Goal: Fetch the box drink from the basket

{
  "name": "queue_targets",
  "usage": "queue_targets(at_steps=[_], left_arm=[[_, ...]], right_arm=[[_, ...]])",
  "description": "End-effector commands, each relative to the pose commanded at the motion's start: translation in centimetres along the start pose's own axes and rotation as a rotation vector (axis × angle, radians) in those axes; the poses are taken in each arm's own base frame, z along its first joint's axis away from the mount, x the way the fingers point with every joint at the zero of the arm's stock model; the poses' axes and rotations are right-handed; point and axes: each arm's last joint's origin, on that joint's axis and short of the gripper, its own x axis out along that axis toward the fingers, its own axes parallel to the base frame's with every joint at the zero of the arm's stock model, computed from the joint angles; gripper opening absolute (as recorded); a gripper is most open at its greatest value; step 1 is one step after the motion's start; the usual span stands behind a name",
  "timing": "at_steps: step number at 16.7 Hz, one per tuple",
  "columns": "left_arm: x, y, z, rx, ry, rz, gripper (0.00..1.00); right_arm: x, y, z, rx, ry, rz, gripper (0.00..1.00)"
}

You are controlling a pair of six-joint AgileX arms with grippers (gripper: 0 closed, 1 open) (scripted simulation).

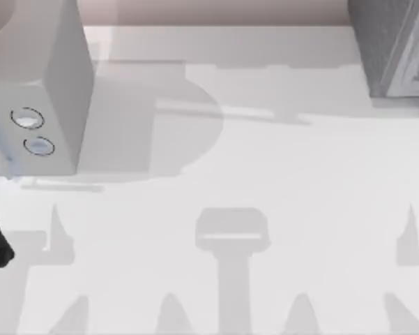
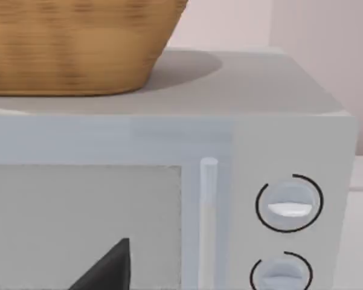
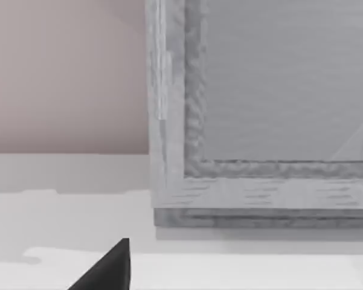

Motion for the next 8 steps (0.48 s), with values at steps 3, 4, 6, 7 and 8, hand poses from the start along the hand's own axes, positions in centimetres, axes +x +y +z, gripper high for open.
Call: queue_targets(at_steps=[3,4,6,7,8], left_arm=[[0.0,0.0,0.1,-0.001,0.005,0.000,1.00],[0.1,0.1,0.3,-0.002,0.012,0.001,1.00],[0.4,0.3,1.2,-0.005,0.023,0.003,1.00],[0.6,0.4,2.0,-0.005,0.025,0.003,1.00],[0.9,0.5,2.9,-0.006,0.025,0.004,1.00]], right_arm=[[0.0,0.0,0.0,0.000,0.000,0.000,1.00],[0.0,0.0,0.0,0.000,0.000,0.000,1.00],[0.0,0.0,0.0,0.000,0.000,0.000,1.00],[0.0,0.0,0.0,0.000,0.000,0.000,1.00],[0.0,0.0,0.0,0.000,0.000,0.000,1.00]])
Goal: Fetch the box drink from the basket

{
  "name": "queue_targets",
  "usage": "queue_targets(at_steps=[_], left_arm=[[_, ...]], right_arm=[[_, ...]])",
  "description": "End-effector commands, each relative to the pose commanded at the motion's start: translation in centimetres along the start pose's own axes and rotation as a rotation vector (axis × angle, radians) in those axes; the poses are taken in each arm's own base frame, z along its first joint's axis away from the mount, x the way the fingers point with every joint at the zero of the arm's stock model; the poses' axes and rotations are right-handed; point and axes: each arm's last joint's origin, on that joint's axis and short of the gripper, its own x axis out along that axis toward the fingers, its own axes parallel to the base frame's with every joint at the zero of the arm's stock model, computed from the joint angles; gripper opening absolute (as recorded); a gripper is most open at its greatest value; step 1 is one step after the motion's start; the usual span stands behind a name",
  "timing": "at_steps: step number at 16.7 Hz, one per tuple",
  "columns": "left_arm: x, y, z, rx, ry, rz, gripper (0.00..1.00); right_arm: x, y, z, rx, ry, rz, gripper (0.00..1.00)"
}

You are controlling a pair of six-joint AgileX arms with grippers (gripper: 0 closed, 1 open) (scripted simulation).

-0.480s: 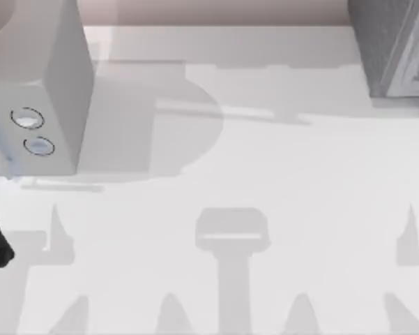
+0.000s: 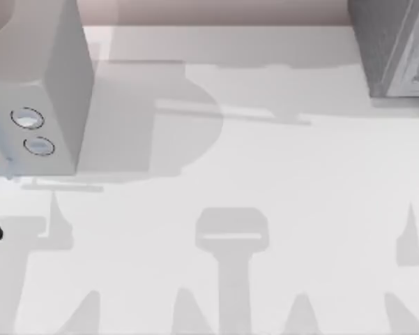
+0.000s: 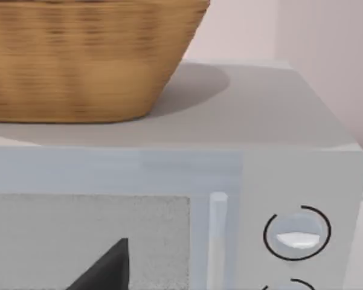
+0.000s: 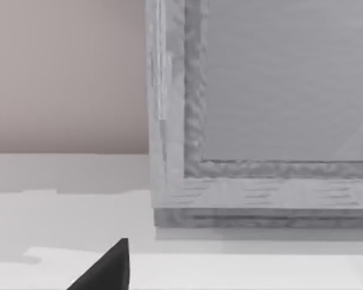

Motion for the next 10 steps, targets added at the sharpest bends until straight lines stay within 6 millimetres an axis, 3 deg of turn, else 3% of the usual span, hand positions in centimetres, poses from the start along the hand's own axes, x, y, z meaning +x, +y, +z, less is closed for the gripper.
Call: queue_targets(at_steps=[5,10], left_arm=[[3.1,1.4,5.7,0.004,-0.014,0.001,1.00],[9.4,4.6,10.4,0.006,-0.018,-0.005,1.00]], right_arm=[[0.0,0.0,0.0,0.000,0.000,0.000,1.00],[0.0,0.0,0.0,0.000,0.000,0.000,1.00]])
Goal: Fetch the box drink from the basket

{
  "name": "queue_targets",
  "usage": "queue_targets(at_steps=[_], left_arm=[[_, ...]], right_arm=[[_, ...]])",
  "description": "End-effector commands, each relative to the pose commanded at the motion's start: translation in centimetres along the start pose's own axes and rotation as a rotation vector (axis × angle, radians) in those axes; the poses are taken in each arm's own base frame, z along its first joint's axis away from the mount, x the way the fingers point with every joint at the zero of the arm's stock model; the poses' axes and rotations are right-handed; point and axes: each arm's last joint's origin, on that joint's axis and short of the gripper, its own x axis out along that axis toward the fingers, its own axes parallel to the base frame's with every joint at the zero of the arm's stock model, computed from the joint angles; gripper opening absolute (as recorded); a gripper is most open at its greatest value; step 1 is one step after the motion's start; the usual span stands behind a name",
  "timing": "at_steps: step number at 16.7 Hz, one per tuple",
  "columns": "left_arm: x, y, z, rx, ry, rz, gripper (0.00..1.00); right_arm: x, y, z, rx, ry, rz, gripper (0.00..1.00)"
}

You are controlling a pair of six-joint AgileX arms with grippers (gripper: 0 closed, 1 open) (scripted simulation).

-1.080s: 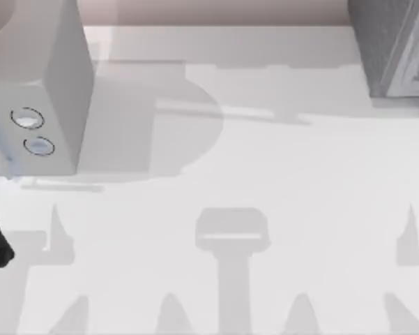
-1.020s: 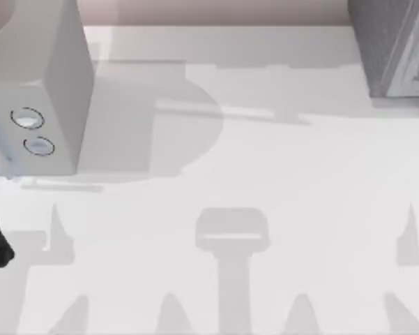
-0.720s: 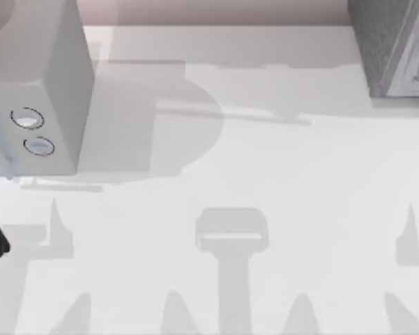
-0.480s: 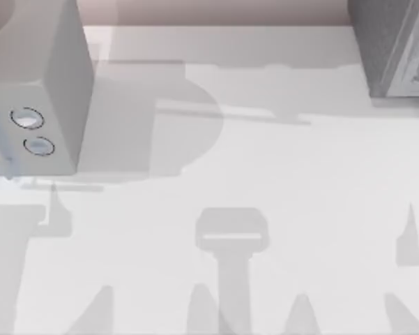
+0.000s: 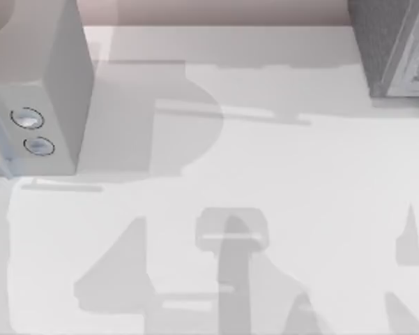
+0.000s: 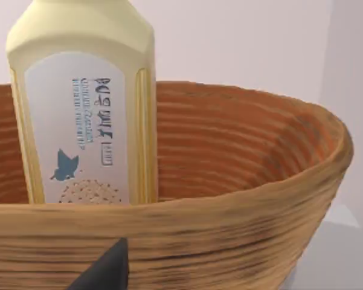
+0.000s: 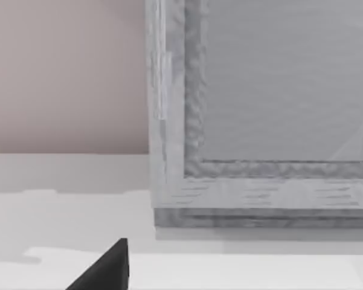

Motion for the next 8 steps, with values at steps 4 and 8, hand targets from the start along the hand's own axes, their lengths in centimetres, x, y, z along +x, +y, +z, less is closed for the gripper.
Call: queue_targets(at_steps=[4,8], left_arm=[[5.7,3.6,1.3,-0.002,0.003,-0.009,1.00],[9.9,6.9,0.9,-0.003,0.004,-0.017,1.00]], right_arm=[[0.0,0.0,0.0,0.000,0.000,0.000,1.00],[0.0,0.0,0.0,0.000,0.000,0.000,1.00]])
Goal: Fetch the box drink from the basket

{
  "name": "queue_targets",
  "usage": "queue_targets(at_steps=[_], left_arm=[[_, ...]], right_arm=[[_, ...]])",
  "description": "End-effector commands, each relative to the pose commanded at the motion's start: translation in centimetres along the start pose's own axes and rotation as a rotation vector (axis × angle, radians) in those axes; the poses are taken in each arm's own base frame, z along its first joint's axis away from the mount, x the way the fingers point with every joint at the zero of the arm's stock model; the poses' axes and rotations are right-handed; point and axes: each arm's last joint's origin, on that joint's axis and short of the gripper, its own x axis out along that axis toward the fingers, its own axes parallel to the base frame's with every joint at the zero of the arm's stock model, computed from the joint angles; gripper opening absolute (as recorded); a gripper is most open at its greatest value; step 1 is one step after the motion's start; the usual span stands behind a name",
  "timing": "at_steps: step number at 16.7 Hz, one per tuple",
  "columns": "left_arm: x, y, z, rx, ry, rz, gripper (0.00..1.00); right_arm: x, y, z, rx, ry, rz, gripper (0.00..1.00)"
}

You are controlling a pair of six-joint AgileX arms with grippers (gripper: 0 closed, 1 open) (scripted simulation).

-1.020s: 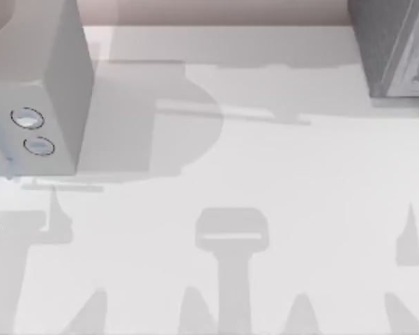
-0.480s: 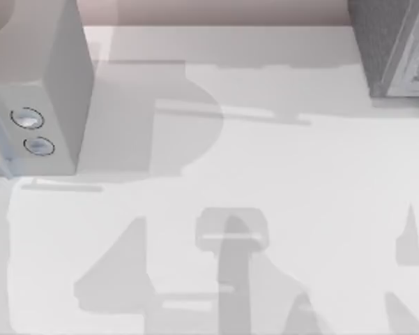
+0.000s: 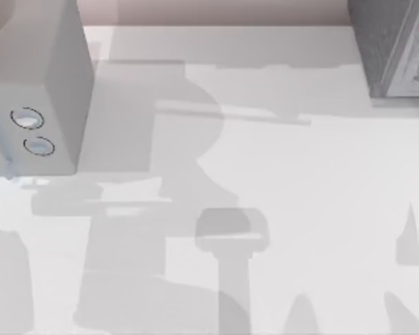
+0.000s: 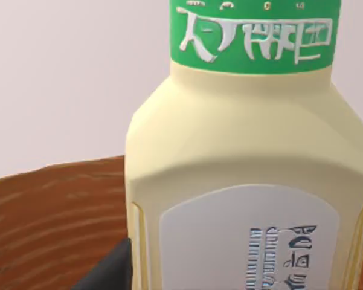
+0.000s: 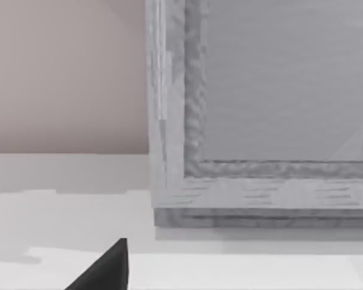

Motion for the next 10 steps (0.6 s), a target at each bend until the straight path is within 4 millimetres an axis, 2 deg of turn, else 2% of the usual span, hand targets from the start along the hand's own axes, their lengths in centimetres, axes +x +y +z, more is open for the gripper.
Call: queue_targets(at_steps=[3,7,8,10], left_arm=[[1.39,1.18,-0.33,0.001,-0.001,-0.003,1.00],[1.46,1.24,-0.35,0.001,-0.001,-0.003,1.00],[1.27,1.03,0.32,0.012,-0.020,-0.005,1.00],[1.56,1.10,0.02,0.005,-0.009,-0.004,1.00]], right_arm=[[0.00,0.00,0.00,0.000,0.000,0.000,1.00],[0.00,0.00,0.00,0.000,0.000,0.000,1.00],[0.00,0.00,0.00,0.000,0.000,0.000,1.00],[0.00,0.00,0.00,0.000,0.000,0.000,1.00]])
